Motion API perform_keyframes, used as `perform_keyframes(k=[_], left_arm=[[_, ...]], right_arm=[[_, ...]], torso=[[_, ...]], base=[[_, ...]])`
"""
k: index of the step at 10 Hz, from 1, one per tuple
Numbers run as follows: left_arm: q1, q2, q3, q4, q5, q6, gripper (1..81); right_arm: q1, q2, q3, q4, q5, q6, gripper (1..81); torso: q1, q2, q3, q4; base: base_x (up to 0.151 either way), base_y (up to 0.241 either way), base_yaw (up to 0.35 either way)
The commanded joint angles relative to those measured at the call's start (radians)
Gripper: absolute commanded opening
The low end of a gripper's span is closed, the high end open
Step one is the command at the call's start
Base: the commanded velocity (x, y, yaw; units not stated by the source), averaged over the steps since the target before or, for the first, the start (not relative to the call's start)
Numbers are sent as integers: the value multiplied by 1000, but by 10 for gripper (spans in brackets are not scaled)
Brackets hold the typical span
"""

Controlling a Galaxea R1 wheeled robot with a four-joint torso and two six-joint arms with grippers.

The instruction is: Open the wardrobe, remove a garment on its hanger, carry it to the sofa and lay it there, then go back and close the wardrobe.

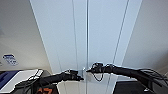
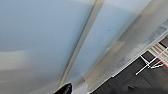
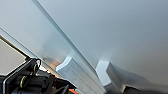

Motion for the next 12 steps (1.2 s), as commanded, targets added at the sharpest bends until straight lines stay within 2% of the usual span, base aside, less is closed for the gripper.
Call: perform_keyframes(k=[1, 5, 9, 11, 12], left_arm=[[-170, 68, -55, -6, 7, -2, 811], [-179, 194, -198, 4, -2, 1, 811], [-193, 255, -206, 3, -61, -2, 811], [-188, 261, -126, -6, -70, 0, 811], [-173, 229, -2, -5, -70, 0, 811]], right_arm=[[172, 9, 14, 22, -11, 3, 811], [160, 18, 23, 25, -13, 3, 811], [134, 28, 75, 19, -10, 3, 811], [102, 20, 136, 17, -2, 1, 811], [83, 9, 190, 13, 3, 0, 811]], torso=[[0, 0, 0, 0], [0, 0, 0, 0], [0, 0, 0, 0], [0, 0, 0, 0], [0, 0, 0, 0]], base=[[0, 0, 0], [0, 0, 0], [0, 0, 0], [0, 0, 0], [0, 0, 0]])
